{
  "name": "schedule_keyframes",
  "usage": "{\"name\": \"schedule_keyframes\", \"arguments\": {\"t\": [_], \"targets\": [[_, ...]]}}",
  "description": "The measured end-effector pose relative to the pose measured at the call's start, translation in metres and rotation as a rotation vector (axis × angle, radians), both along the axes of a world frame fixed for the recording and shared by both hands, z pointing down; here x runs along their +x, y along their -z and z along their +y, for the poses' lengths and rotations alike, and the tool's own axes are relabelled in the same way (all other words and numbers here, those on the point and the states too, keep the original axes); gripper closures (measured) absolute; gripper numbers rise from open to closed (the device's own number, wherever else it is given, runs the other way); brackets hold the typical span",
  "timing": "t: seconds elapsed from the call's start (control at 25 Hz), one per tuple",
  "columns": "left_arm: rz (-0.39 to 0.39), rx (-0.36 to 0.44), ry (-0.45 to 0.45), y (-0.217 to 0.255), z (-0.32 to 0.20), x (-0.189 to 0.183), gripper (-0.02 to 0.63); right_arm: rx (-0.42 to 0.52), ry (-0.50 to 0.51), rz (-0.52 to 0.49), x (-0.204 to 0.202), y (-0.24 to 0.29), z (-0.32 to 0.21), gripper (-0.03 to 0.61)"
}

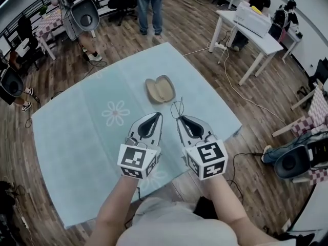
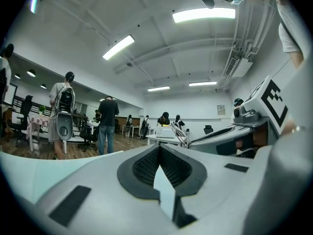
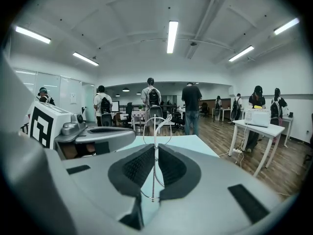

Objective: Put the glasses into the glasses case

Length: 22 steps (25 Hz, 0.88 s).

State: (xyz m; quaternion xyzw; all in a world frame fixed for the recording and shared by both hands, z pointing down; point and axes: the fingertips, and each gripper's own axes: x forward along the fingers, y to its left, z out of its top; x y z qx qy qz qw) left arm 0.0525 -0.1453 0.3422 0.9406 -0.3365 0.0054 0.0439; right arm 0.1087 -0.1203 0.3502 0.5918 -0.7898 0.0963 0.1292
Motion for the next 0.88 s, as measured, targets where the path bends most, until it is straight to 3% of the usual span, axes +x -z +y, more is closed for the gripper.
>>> {"name": "schedule_keyframes", "arguments": {"t": [0.36,0.88], "targets": [[0.028,-0.012,0.046,-0.018,-0.050,-0.005,0.604,-0.049,0.000,0.005,-0.001,-0.027,-0.051,0.548],[-0.013,-0.005,0.087,-0.030,-0.087,0.000,0.604,-0.094,-0.028,-0.003,0.013,-0.044,-0.098,0.548]]}}
